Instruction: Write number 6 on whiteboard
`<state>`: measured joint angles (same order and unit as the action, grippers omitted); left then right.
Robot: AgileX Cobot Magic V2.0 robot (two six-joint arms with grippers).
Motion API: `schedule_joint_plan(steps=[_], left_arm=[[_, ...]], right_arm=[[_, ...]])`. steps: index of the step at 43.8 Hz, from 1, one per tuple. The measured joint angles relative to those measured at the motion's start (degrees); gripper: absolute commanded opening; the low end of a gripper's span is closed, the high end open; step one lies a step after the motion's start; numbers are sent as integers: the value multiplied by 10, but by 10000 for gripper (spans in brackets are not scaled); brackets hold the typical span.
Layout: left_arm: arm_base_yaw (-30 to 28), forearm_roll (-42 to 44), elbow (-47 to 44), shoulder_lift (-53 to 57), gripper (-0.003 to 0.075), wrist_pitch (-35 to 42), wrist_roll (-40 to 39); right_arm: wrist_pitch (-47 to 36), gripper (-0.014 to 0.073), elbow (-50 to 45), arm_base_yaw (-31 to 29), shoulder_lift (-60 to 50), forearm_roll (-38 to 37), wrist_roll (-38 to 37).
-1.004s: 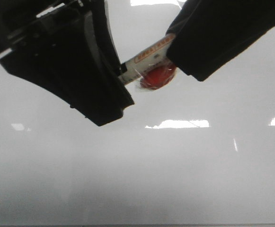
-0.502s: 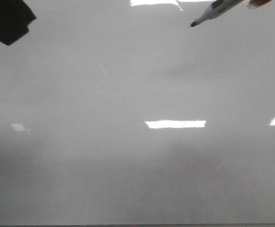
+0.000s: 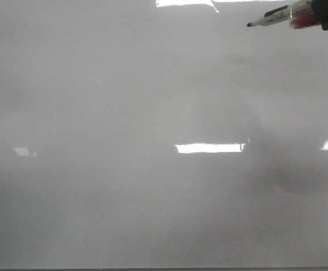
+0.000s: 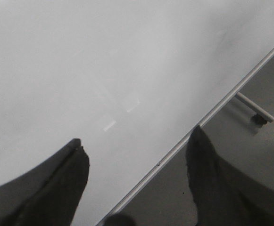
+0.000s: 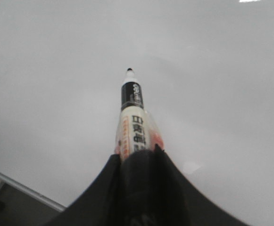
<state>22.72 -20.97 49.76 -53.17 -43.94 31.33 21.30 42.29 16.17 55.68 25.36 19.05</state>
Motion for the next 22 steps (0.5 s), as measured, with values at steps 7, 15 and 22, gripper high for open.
schedule_joint_plan(steps=[7, 15, 22], left_arm=[[0, 0, 0, -7, 441, 2, 0], [0, 0, 0, -8, 440, 9, 1], [0, -1, 0, -8, 440, 17, 1]], right_arm=[[-34, -68, 3, 0, 33, 3, -1], [-46, -68, 34, 0, 69, 3, -2], [-56, -68, 62, 0, 102, 3, -2]])
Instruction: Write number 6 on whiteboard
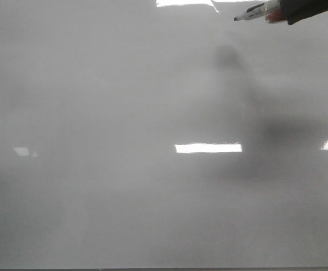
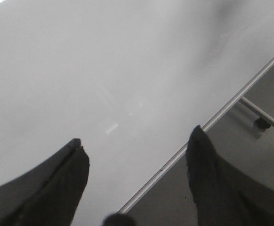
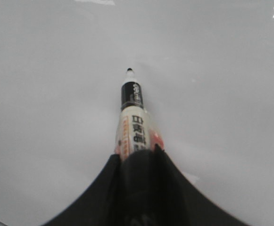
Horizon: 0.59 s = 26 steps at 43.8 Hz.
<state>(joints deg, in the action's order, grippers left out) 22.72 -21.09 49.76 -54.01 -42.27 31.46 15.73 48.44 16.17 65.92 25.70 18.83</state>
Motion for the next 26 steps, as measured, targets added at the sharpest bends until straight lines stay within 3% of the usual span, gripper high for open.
schedule_joint_plan(steps=[13, 26], left_arm=[[0, 0, 0, 0, 440, 4, 0], [0, 0, 0, 0, 440, 4, 0]], right_arm=[[-4, -68, 20, 4, 61, 1, 5], [112, -65, 21, 21, 102, -18, 33]])
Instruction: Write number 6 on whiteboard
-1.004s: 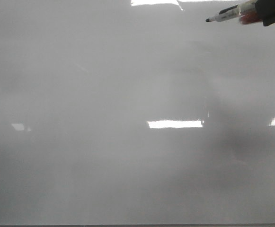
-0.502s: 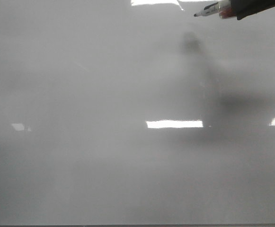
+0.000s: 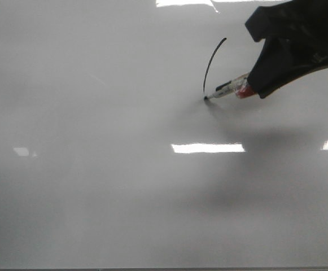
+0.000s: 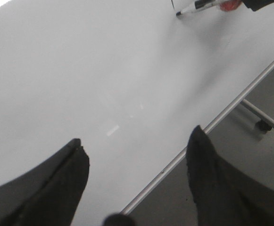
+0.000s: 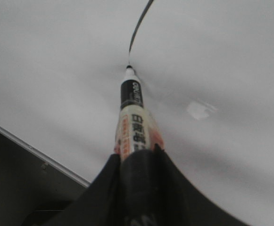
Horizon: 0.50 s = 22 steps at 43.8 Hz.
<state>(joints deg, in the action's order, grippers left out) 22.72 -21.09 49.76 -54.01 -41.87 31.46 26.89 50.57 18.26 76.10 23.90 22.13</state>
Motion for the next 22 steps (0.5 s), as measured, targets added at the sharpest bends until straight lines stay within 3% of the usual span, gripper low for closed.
schedule_joint_plan(steps=[9, 17, 22], left_arm=[[0, 0, 0, 0, 440, 0, 0], [0, 0, 0, 0, 440, 5, 0], [0, 0, 0, 0, 440, 5, 0]], right_arm=[[-32, -65, 0, -24, -28, -2, 1], [-63, -67, 0, 15, -15, -2, 1], [-26, -67, 0, 33, -35, -2, 4]])
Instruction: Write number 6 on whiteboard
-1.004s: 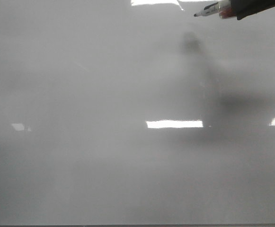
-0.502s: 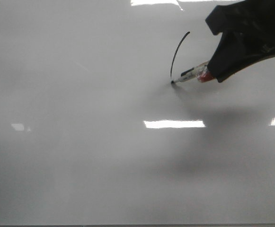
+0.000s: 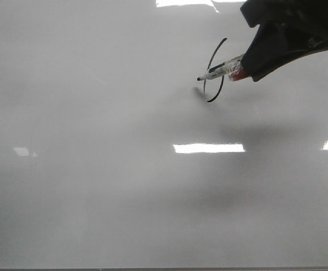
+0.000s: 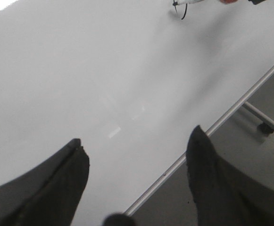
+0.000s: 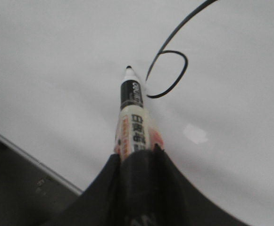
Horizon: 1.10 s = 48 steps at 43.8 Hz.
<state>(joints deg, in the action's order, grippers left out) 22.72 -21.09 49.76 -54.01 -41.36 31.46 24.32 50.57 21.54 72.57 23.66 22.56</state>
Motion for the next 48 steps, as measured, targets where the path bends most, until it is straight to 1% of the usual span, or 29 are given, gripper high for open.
schedule_joint_plan(steps=[3, 7, 10, 14, 17, 21, 25, 31, 38, 48], left_arm=[[0, 0, 0, 0, 440, 0, 0], [0, -3, 0, 0, 440, 0, 25], [0, -16, 0, 0, 440, -3, 61], [0, -49, 5, -6, 440, -23, 128], [1, -71, 18, -18, 440, -50, 170], [19, -88, 39, -38, 440, -78, 217], [56, -95, 63, -64, 440, -91, 248], [123, -97, 95, -109, 440, -95, 257], [200, -99, 137, -177, 440, -91, 257], [260, -101, 187, -258, 440, -81, 258]], right_arm=[[43, -67, 0, 2, -44, 0, 12], [122, -67, 0, 4, -101, 0, 63], [184, -67, 0, 5, -137, 0, 113], [259, -67, 0, 6, -173, 2, 171], [299, -67, 0, 6, -188, 13, 205], [336, -67, 0, 6, -195, 38, 250], [349, -67, 0, 6, -196, 71, 289], [349, -67, 0, 6, -196, 104, 322], [349, -67, 0, 6, -196, 109, 328], [349, -67, 0, 6, -196, 109, 331]])
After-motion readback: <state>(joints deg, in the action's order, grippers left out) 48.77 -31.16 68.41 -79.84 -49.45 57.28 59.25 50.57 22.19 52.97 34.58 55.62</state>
